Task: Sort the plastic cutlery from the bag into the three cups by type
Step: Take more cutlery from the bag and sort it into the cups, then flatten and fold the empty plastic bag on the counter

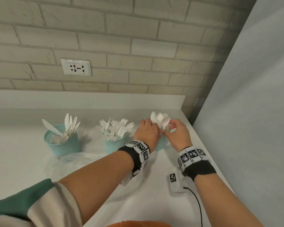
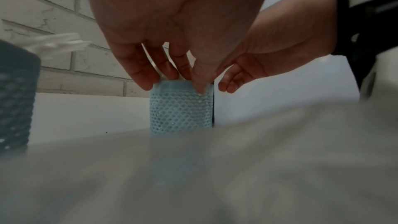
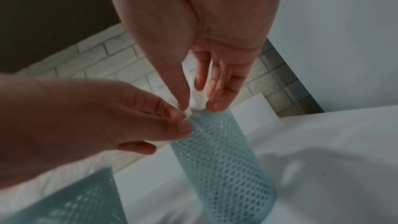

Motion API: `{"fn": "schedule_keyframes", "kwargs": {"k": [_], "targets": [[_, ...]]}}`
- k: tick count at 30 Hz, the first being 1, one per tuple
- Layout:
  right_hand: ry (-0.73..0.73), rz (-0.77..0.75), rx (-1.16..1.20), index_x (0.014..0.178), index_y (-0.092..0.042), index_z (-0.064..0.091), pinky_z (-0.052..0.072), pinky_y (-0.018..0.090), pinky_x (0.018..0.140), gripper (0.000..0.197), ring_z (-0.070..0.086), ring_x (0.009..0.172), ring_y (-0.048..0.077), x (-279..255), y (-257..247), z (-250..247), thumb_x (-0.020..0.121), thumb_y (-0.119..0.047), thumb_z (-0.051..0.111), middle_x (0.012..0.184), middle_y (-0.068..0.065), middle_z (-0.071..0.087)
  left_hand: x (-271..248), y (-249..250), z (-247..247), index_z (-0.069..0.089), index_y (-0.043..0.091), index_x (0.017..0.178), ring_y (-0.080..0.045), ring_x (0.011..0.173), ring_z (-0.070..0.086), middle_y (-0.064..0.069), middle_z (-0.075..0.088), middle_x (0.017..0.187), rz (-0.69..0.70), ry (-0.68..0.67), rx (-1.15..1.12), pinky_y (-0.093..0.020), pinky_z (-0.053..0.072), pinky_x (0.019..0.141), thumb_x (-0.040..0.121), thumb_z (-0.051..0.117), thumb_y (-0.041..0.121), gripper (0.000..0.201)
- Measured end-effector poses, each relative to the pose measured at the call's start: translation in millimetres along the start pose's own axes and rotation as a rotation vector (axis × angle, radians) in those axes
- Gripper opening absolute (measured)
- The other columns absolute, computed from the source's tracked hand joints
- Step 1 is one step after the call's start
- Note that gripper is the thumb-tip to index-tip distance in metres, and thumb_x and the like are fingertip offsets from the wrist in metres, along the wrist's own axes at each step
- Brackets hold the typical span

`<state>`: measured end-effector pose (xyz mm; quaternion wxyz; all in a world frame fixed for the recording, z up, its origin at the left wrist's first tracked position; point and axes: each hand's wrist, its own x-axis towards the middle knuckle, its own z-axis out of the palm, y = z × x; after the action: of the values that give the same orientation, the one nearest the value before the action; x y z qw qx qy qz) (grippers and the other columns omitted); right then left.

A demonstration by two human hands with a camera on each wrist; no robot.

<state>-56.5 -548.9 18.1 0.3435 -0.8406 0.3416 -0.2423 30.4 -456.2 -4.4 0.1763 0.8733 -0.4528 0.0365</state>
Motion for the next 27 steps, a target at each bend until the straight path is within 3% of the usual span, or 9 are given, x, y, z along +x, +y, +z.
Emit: {"fn": "schedule_keyframes", "kwargs": {"k": [3, 8, 11, 13, 17, 19, 22, 24, 27], "targets": [[0.090, 0.002, 0.071, 0.116, -0.017, 0.053, 0.033, 0.005, 0.063, 0.040, 0.048, 0.081, 0.004, -9.3, -3.4, -4.8, 0.079, -0.011, 0.069, 0.112, 0.004, 0.052, -7.0, 0.3, -15.2, 0.056, 0.013, 0.119, -0.027, 0.116, 0.043, -0.009, 0.047, 0.122, -0.011, -0.043, -0.080, -0.038, 0.046, 0.092, 0.094, 0.048, 0.032, 0.033], [0.022, -0.038, 0.070, 0.114, -0.017, 0.055, 0.040, 0.020, 0.077, 0.028, 0.051, 0.087, 0.011, -31.2, -24.6, -6.1, 0.086, -0.014, 0.061, 0.114, 0.004, 0.046, -47.8, -16.7, -59.6, 0.060, 0.028, 0.112, -0.014, 0.108, 0.054, 0.005, 0.052, 0.115, 0.021, -0.081, -0.202, -0.034, 0.048, 0.087, 0.091, 0.052, 0.036, 0.024], [-0.043, -0.090, 0.047, 0.107, -0.019, 0.059, 0.038, 0.017, 0.077, 0.021, 0.050, 0.085, 0.010, -48.9, -38.9, 2.8, 0.087, -0.018, 0.061, 0.110, 0.002, 0.049, -82.9, -44.5, -86.7, 0.064, 0.034, 0.096, -0.006, 0.092, 0.060, 0.014, 0.060, 0.099, 0.000, -0.027, -0.248, -0.029, 0.050, 0.079, 0.090, 0.053, 0.039, 0.013], [-0.169, -0.100, 0.047, 0.100, -0.019, 0.062, 0.037, 0.015, 0.068, 0.017, 0.052, 0.078, 0.005, -62.9, -44.6, 13.7, 0.085, -0.024, 0.065, 0.100, 0.001, 0.058, -107.3, -70.1, -98.6, 0.064, 0.035, 0.092, -0.004, 0.085, 0.060, 0.015, 0.061, 0.093, -0.079, -0.038, -0.261, -0.029, 0.051, 0.077, 0.088, 0.056, 0.037, 0.009], [-0.524, 0.043, -0.105, 0.107, -0.021, 0.054, 0.041, 0.024, 0.074, 0.047, 0.056, 0.088, 0.012, -85.8, -39.4, 37.5, 0.071, -0.041, 0.077, 0.094, -0.005, 0.055, -155.0, -128.7, -105.0, 0.063, 0.033, 0.095, -0.005, 0.084, 0.060, 0.013, 0.061, 0.094, -0.271, -0.124, -0.184, -0.030, 0.052, 0.080, 0.088, 0.059, 0.031, 0.008], [-0.622, 0.097, -0.236, 0.108, -0.019, 0.051, 0.043, 0.027, 0.074, 0.052, 0.055, 0.089, 0.016, -91.5, -29.8, 49.9, 0.068, -0.035, 0.080, 0.098, -0.002, 0.054, -176.3, -154.7, -102.1, 0.062, 0.029, 0.101, -0.010, 0.086, 0.058, 0.009, 0.058, 0.096, -0.379, -0.138, -0.101, -0.029, 0.050, 0.080, 0.087, 0.061, 0.027, 0.014], [-0.608, 0.152, -0.251, 0.088, -0.017, 0.049, 0.052, 0.037, 0.077, 0.023, 0.057, 0.082, 0.023, -97.3, -22.3, 61.8, 0.075, -0.016, 0.069, 0.094, 0.003, 0.055, -200.8, -181.1, -95.1, 0.052, 0.018, 0.122, -0.024, 0.105, 0.052, -0.005, 0.052, 0.111, -0.549, -0.118, 0.046, -0.038, 0.048, 0.088, 0.082, 0.069, 0.027, 0.045], [-0.577, 0.144, -0.238, 0.072, -0.020, 0.042, 0.051, 0.037, 0.077, 0.021, 0.059, 0.084, 0.028, -100.3, -23.4, 64.1, 0.079, -0.015, 0.061, 0.081, -0.001, 0.050, -210.6, -188.6, -93.9, 0.043, 0.013, 0.131, -0.031, 0.117, 0.046, -0.013, 0.045, 0.125, -0.665, -0.107, 0.071, -0.044, 0.046, 0.093, 0.079, 0.072, 0.033, 0.062], [-0.569, 0.112, -0.252, 0.064, -0.019, 0.038, 0.045, 0.032, 0.067, 0.028, 0.056, 0.074, 0.024, -104.3, -29.0, 63.3, 0.082, -0.018, 0.059, 0.069, -0.003, 0.045, -216.8, -192.5, -96.4, 0.049, 0.016, 0.123, -0.031, 0.118, 0.044, -0.012, 0.044, 0.124, -0.750, -0.138, 0.021, -0.045, 0.045, 0.093, 0.080, 0.069, 0.039, 0.053]]}}
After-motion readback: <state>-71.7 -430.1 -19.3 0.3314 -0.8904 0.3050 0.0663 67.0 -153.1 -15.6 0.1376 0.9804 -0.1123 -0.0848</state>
